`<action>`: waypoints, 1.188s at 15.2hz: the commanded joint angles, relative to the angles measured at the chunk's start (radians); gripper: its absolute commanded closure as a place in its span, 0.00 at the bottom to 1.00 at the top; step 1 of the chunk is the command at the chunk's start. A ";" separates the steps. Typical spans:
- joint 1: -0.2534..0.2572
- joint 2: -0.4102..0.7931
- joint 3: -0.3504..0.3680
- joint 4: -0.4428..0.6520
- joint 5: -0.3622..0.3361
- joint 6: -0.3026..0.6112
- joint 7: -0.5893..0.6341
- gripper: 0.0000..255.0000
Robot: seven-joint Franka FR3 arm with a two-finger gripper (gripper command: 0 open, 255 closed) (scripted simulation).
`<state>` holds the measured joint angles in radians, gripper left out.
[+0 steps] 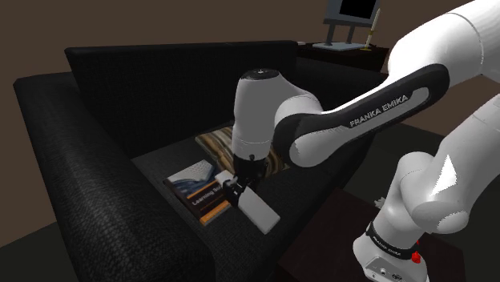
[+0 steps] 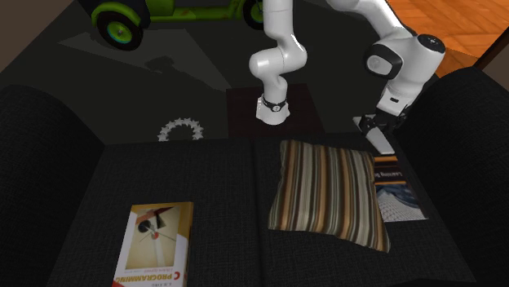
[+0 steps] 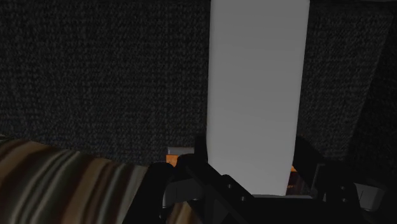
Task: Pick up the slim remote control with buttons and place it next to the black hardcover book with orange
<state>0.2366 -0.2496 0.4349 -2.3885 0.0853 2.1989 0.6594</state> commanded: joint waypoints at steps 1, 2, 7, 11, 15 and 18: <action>-0.001 0.017 0.005 -0.015 -0.006 0.032 0.007 1.00; -0.002 0.025 0.007 -0.022 -0.009 0.047 0.009 1.00; -0.006 0.067 0.017 -0.056 -0.026 0.120 0.025 1.00; -0.009 0.088 0.022 -0.069 -0.036 0.152 0.034 1.00; -0.009 0.088 0.022 -0.069 -0.036 0.152 0.034 1.00; -0.010 0.089 0.021 -0.069 -0.037 0.153 0.033 0.00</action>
<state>0.2274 -0.1616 0.4563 -2.4550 0.0480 2.3536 0.6924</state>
